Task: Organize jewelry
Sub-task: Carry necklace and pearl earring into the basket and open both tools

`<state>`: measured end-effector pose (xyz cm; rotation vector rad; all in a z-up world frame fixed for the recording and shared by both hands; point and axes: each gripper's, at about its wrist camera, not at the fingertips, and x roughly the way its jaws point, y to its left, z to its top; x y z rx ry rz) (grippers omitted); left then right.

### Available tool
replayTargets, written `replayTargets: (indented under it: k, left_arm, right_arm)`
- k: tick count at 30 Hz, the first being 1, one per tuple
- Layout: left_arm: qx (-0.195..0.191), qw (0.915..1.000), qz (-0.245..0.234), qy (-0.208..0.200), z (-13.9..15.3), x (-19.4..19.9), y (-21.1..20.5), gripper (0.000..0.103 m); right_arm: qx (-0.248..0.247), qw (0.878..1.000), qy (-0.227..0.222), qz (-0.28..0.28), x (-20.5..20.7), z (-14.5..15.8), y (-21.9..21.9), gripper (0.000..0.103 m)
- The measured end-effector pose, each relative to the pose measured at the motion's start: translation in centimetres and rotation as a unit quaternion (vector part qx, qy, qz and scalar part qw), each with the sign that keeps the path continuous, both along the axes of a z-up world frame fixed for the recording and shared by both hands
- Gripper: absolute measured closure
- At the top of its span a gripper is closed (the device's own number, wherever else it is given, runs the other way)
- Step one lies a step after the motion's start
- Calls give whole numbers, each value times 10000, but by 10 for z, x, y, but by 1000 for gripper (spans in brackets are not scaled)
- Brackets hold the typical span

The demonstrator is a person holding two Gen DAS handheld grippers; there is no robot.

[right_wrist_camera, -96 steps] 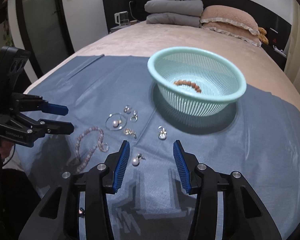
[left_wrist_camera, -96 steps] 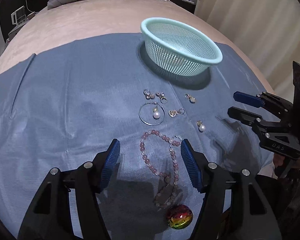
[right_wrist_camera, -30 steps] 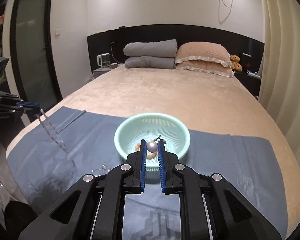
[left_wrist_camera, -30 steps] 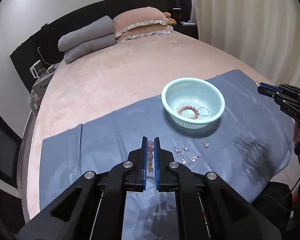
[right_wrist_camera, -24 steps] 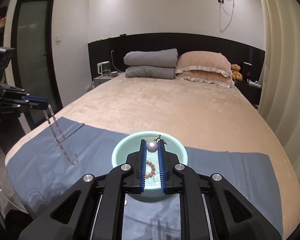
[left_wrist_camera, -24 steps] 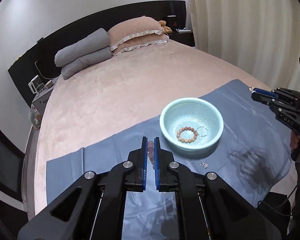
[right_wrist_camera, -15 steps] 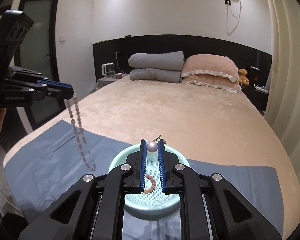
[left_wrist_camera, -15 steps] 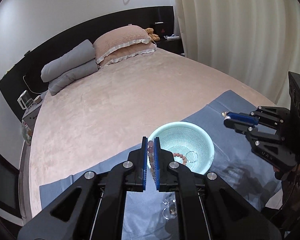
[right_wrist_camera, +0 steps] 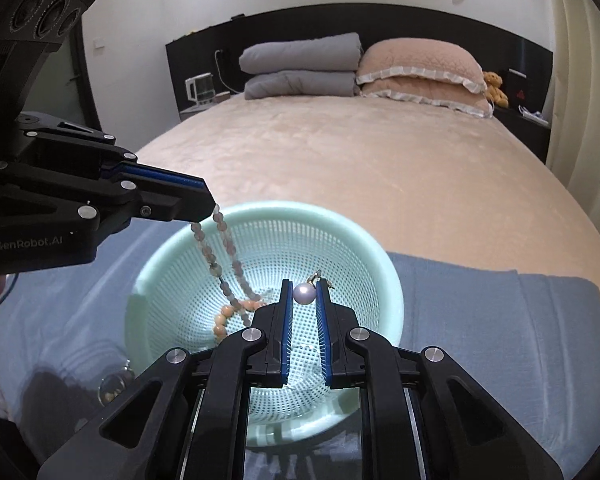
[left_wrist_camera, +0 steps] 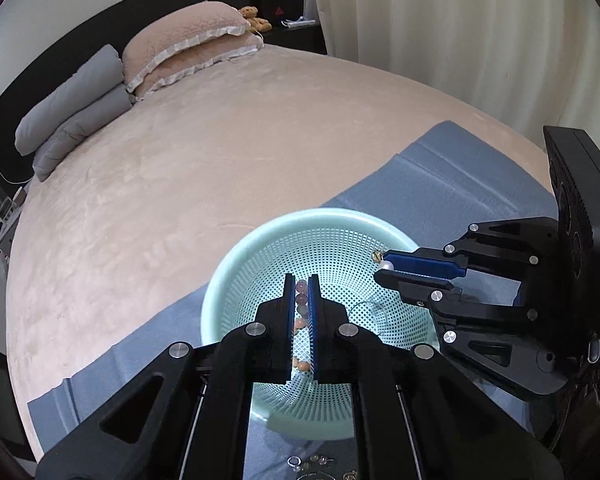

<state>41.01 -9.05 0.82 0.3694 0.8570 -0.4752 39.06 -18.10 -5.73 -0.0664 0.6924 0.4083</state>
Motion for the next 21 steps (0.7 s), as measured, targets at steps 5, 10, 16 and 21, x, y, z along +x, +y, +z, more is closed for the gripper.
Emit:
replayTargets:
  k: [5, 10, 16, 21]
  left_arm:
    - [-1, 9997, 47, 258, -42, 15, 3, 96]
    - [-17, 9995, 205, 243, -56, 17, 19, 88]
    - [-51, 9987, 503, -41, -33, 5, 44, 56]
    - [-125, 9965, 755, -338, 7, -20, 66, 39]
  right_arm:
    - [-92, 9997, 203, -139, 9, -26, 2, 92]
    - [-117, 9996, 154, -223, 6, -27, 6, 91]
    - [-178, 9995, 78, -265, -7, -13, 4, 91]
    - [-284, 9991, 41, -317, -24, 2, 3, 91]
